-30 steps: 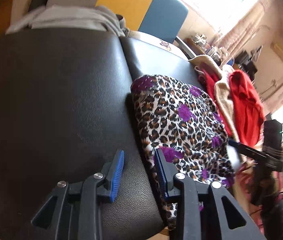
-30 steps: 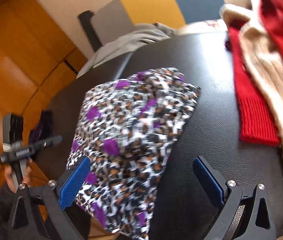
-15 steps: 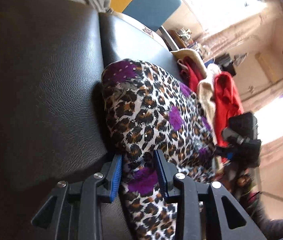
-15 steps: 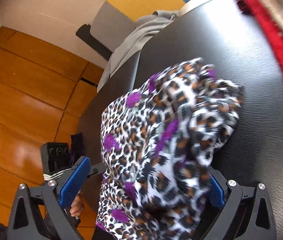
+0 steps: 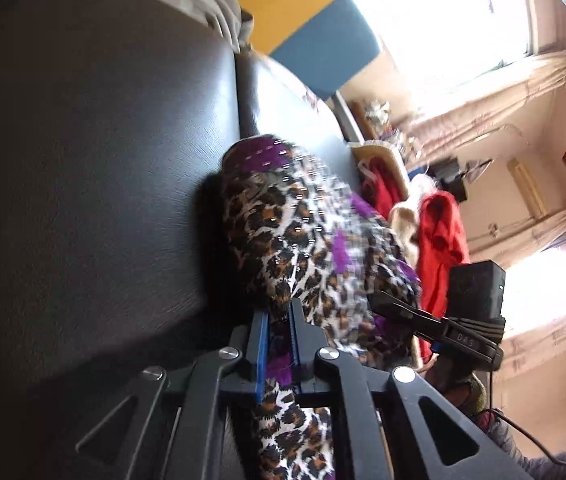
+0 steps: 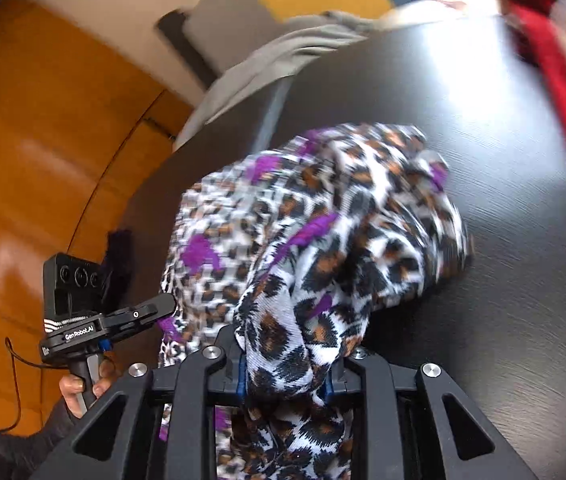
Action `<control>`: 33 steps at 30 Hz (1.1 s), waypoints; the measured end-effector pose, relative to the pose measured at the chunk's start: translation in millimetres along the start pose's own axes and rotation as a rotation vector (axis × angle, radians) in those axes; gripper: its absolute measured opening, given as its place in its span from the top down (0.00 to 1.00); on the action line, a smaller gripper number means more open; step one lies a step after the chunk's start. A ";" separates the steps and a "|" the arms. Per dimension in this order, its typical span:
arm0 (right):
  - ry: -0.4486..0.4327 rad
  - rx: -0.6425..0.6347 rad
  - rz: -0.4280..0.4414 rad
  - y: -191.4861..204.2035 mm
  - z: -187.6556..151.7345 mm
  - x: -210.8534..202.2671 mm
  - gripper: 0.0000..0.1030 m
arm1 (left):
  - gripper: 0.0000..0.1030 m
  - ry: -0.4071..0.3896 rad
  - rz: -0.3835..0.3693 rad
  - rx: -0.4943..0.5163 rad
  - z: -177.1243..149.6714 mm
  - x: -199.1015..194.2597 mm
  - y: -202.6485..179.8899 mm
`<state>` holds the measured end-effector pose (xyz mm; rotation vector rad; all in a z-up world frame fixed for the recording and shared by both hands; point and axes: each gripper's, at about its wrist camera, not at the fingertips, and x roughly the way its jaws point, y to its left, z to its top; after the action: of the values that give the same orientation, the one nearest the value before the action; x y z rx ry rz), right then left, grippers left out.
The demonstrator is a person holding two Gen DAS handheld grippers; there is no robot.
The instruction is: Fold clothes
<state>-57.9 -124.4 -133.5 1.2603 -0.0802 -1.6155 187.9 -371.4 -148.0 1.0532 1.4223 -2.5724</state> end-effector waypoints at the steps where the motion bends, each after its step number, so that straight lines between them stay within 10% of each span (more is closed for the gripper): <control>1: 0.009 -0.024 0.025 13.8 3.5 7.7 0.75 | 0.93 -0.035 0.003 -0.008 -1.9 -17.7 4.5; 8: 0.083 -0.256 0.226 149.7 35.3 79.8 0.75 | 0.93 -0.318 0.073 -0.047 -12.4 -159.9 28.9; 18: 0.162 -0.602 0.487 399.8 94.5 215.1 0.75 | 0.93 -0.806 0.370 -0.100 -17.6 -389.1 71.7; 23: 0.287 -0.703 0.371 469.6 98.4 327.9 0.75 | 0.93 -0.788 0.512 -0.315 -4.7 -405.9 155.8; 27: 0.517 -0.659 0.239 454.1 66.7 428.4 0.70 | 0.93 -0.710 0.611 -0.544 -5.0 -381.4 225.9; 33: 0.514 -0.585 0.292 429.1 64.1 437.1 0.61 | 0.91 -0.705 0.631 -0.568 -0.5 -369.2 228.7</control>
<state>218.9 -674.4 -145.8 1.0942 0.4753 -0.9278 547.2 -612.3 -109.9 0.3512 1.2237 -1.6668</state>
